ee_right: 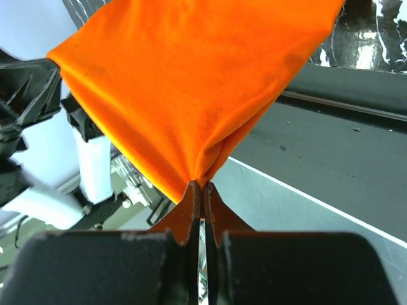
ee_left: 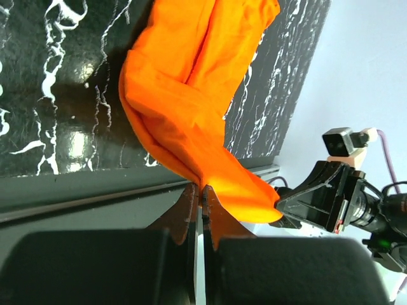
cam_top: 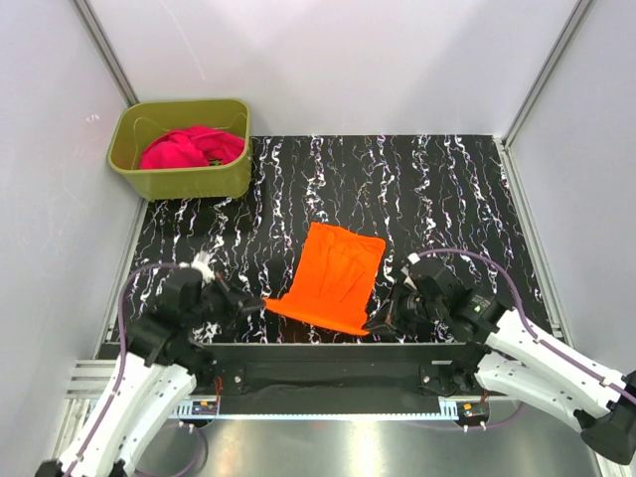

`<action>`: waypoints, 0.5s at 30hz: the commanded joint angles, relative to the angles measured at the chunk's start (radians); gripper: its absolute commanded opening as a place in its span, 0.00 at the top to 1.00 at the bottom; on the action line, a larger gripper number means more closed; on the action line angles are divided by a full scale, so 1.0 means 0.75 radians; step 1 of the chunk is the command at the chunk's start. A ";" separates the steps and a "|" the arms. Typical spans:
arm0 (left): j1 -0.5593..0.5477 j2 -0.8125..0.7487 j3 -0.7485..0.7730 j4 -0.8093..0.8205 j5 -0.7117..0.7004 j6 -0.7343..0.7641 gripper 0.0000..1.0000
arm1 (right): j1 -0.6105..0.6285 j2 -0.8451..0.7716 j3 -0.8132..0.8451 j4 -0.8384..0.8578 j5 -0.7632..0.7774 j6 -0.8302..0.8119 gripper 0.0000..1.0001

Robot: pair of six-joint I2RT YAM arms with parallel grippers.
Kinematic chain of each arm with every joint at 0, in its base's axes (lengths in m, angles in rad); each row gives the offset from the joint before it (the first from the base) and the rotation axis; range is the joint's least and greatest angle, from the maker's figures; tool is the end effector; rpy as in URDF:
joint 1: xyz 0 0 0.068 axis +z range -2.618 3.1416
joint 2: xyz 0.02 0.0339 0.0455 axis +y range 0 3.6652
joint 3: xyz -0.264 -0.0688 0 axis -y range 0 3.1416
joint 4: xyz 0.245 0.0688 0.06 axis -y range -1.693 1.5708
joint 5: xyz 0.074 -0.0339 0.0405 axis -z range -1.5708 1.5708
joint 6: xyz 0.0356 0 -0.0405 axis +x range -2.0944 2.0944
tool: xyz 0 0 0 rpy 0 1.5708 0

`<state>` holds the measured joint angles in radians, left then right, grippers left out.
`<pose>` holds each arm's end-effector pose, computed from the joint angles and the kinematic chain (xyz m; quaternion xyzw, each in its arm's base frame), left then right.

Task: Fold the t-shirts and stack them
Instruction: Fold the tshirt

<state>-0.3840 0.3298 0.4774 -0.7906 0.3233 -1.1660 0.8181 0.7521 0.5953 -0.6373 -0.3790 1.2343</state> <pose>0.0792 -0.0442 0.2298 -0.2698 0.8435 -0.4118 0.2148 0.0954 0.1211 0.2385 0.1180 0.9041 0.4084 0.0435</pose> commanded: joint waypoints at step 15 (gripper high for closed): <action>0.011 1.223 0.819 0.377 0.009 0.354 1.00 | -0.583 0.441 0.266 -0.054 -0.358 -0.320 1.00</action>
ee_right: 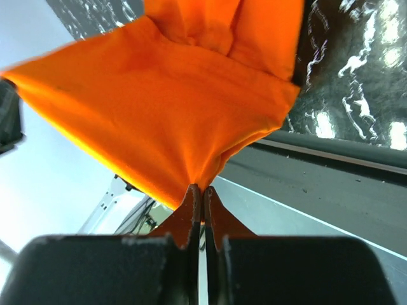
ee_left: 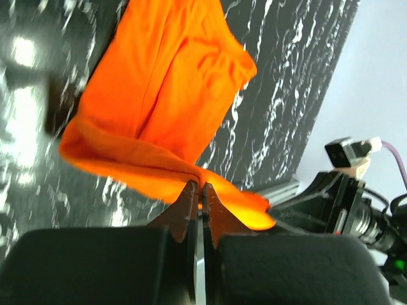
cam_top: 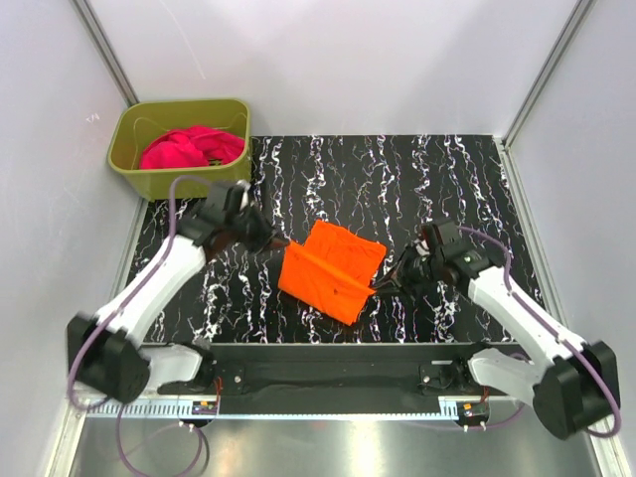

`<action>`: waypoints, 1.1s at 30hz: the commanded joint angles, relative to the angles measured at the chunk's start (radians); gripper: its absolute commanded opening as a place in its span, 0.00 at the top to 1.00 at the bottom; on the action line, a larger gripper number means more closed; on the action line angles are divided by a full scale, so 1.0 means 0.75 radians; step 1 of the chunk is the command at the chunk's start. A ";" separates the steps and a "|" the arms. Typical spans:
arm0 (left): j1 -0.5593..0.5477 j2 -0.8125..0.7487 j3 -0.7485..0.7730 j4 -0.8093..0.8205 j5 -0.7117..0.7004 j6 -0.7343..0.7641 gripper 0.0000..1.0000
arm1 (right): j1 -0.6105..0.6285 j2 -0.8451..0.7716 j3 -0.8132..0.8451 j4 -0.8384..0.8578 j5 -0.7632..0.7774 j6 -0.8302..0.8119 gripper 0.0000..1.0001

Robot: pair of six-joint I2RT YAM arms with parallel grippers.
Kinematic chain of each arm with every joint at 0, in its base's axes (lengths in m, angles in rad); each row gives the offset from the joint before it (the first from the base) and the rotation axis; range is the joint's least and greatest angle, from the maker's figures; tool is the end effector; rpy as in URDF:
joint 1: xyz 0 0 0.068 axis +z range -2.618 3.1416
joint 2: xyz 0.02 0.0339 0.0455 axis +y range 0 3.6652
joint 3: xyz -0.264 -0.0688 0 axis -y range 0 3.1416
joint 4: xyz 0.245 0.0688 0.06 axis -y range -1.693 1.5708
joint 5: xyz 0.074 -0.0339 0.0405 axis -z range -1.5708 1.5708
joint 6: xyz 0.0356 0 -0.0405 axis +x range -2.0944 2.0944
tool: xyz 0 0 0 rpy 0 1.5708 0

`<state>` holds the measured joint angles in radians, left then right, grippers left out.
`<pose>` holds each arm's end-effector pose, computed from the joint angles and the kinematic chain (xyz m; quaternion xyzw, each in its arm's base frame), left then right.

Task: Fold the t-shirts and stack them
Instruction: Fold the tshirt

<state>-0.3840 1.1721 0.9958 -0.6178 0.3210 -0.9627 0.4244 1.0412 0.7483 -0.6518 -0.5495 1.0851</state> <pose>0.2227 -0.1021 0.2960 -0.2027 0.8929 -0.3487 0.2000 0.1743 0.0992 0.2435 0.2180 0.8933 0.3911 0.0391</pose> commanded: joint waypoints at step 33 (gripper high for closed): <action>0.048 1.501 1.347 0.137 0.072 0.422 0.72 | -0.649 1.137 0.540 0.172 -0.165 -0.469 0.56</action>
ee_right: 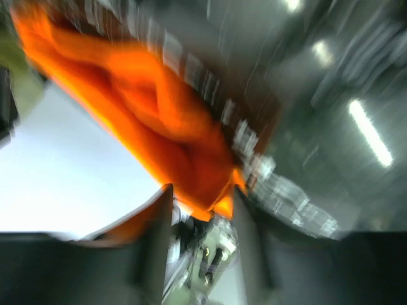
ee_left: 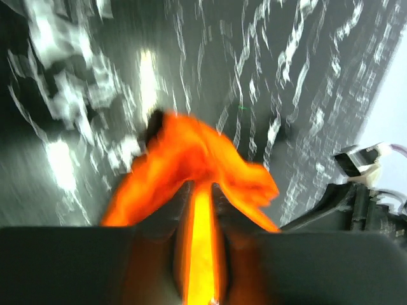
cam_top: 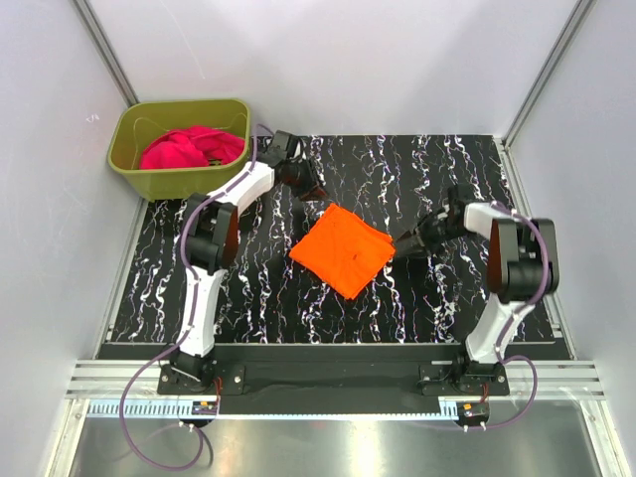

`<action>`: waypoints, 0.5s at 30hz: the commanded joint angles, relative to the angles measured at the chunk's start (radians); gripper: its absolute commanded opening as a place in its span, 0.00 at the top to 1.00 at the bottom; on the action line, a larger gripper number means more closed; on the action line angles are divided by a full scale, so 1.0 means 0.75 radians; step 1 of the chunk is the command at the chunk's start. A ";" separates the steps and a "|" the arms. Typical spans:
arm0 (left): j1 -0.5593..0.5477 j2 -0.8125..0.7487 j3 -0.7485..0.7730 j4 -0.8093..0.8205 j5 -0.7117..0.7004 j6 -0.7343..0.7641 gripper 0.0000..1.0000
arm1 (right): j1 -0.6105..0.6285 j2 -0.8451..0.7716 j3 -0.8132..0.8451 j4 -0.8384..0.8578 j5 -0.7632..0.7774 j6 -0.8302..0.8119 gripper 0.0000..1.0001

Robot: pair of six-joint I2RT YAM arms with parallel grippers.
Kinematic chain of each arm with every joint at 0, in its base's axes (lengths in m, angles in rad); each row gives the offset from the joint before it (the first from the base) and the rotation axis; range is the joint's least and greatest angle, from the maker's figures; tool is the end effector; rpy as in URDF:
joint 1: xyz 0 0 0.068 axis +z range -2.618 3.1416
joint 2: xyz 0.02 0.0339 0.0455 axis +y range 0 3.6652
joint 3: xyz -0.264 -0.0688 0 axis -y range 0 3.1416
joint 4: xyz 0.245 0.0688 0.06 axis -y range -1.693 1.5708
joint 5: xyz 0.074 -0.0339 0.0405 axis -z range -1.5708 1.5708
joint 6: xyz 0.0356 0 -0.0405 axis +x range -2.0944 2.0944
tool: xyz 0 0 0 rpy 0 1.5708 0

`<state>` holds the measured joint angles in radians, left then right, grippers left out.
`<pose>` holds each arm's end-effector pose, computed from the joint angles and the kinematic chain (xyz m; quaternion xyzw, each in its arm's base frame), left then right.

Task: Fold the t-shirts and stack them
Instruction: Fold the tshirt

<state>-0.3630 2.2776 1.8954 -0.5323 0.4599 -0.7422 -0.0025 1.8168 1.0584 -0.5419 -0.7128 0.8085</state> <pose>0.4672 -0.1944 0.1947 -0.1016 0.9191 -0.3484 0.1538 0.3304 0.0225 0.1473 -0.3231 -0.8719 -0.3676 0.0193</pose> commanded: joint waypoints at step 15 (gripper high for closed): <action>-0.019 -0.470 -0.314 -0.016 -0.051 0.544 0.40 | -0.077 -0.133 0.178 -0.149 0.222 -0.481 0.14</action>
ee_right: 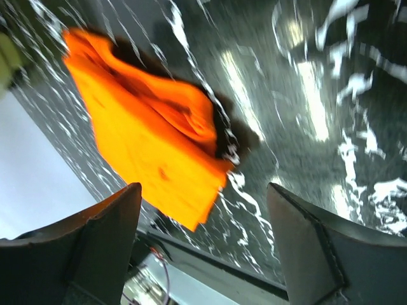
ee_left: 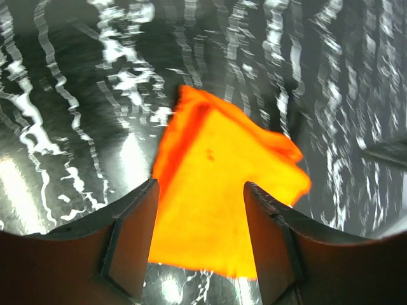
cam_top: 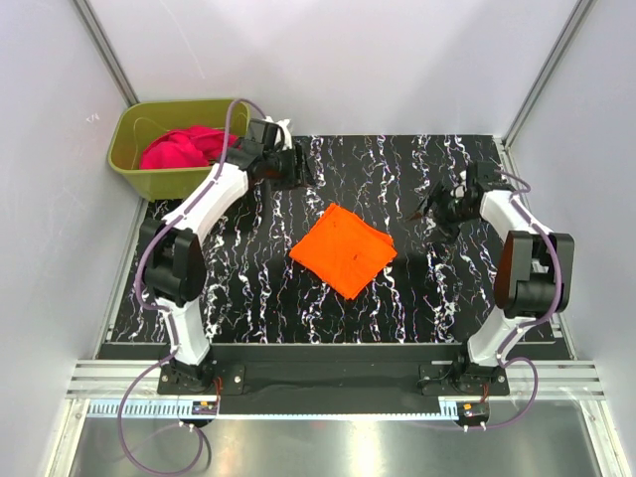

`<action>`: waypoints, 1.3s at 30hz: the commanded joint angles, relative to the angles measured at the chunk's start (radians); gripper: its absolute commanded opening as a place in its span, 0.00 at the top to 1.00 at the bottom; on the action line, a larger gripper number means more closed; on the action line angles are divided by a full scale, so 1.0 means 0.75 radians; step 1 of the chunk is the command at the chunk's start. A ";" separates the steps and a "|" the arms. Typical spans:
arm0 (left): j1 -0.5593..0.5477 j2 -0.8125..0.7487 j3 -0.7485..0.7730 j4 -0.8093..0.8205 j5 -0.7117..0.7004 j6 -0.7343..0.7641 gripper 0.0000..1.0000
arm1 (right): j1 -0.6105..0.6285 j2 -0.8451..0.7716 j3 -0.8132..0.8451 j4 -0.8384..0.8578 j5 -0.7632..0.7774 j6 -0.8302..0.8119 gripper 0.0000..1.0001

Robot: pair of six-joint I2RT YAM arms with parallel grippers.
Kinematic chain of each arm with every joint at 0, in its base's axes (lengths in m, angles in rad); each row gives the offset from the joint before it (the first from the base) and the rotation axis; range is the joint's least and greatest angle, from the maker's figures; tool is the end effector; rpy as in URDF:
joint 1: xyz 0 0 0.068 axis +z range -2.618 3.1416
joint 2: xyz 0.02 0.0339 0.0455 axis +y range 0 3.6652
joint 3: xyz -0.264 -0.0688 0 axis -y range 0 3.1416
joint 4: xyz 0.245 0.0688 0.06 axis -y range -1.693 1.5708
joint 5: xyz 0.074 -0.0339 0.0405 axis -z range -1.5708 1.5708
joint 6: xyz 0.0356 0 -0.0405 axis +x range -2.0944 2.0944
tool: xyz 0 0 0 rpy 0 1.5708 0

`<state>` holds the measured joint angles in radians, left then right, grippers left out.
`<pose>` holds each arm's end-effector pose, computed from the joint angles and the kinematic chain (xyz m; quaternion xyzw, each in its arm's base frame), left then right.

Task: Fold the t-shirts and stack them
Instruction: Fold the tshirt

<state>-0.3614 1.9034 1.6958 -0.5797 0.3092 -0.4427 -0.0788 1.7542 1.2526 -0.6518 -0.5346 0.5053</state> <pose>0.4026 -0.1638 0.2948 0.0216 0.9149 -0.2786 0.2915 0.3546 -0.0098 0.2122 0.2193 0.9194 0.2948 0.1406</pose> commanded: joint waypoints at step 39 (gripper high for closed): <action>-0.056 -0.450 -0.922 0.583 0.105 -0.277 0.27 | 0.138 0.070 -0.263 0.321 -0.195 0.055 0.06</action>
<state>-0.4332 1.6138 0.8845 -0.1085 0.4538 -0.6949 0.0147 1.7943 1.0069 -0.4110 -0.6750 0.5747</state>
